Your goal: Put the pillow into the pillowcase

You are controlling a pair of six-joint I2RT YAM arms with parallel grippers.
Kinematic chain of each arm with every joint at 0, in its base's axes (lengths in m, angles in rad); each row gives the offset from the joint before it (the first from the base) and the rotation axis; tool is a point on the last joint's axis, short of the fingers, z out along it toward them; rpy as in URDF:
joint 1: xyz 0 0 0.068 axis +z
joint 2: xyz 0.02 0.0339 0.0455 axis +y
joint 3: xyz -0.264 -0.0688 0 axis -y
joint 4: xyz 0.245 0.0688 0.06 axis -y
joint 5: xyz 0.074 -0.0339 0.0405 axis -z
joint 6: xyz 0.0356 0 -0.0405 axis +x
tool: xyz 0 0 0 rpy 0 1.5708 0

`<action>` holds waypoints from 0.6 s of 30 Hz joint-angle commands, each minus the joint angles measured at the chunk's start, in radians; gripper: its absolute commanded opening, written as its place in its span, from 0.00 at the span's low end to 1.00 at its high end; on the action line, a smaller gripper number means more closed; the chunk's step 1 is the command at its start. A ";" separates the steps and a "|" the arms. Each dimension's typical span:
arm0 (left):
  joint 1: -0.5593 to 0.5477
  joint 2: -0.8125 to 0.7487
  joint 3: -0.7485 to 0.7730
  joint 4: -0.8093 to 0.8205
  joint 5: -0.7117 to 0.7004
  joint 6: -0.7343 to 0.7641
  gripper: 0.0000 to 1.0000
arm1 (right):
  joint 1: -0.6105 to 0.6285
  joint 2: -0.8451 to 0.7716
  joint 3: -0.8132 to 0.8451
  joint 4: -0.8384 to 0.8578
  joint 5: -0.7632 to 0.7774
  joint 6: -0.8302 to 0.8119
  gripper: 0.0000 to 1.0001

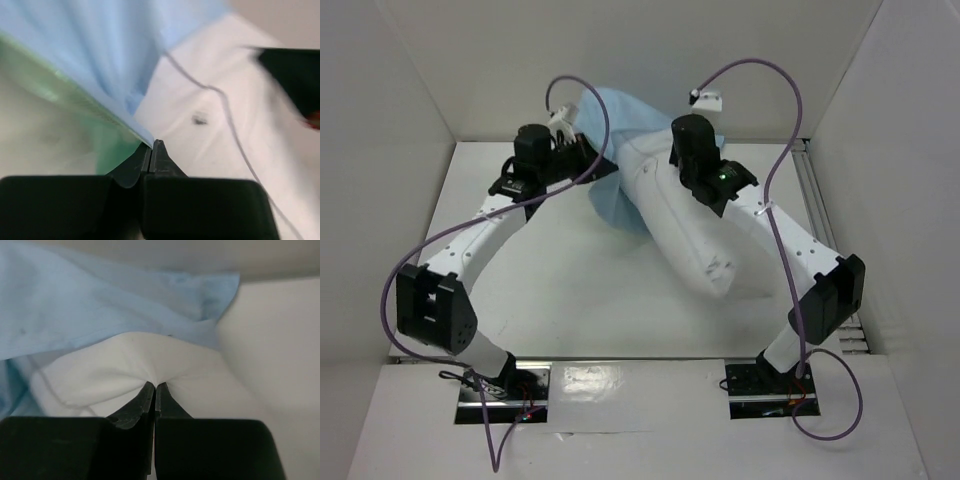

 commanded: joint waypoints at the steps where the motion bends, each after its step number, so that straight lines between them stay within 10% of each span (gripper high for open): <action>1: -0.028 -0.119 0.150 0.103 0.260 -0.133 0.00 | -0.005 0.001 0.213 0.305 0.079 -0.160 0.00; 8: -0.103 -0.335 -0.384 0.416 0.366 -0.350 0.00 | 0.163 0.149 -0.049 0.352 0.135 0.008 0.00; 15: -0.178 -0.565 -0.689 0.202 0.259 -0.306 0.00 | 0.173 0.164 -0.224 0.337 0.015 0.272 0.00; 18: -0.178 -0.631 -0.634 -0.072 0.163 -0.194 0.52 | 0.173 0.130 -0.249 0.316 -0.015 0.294 0.00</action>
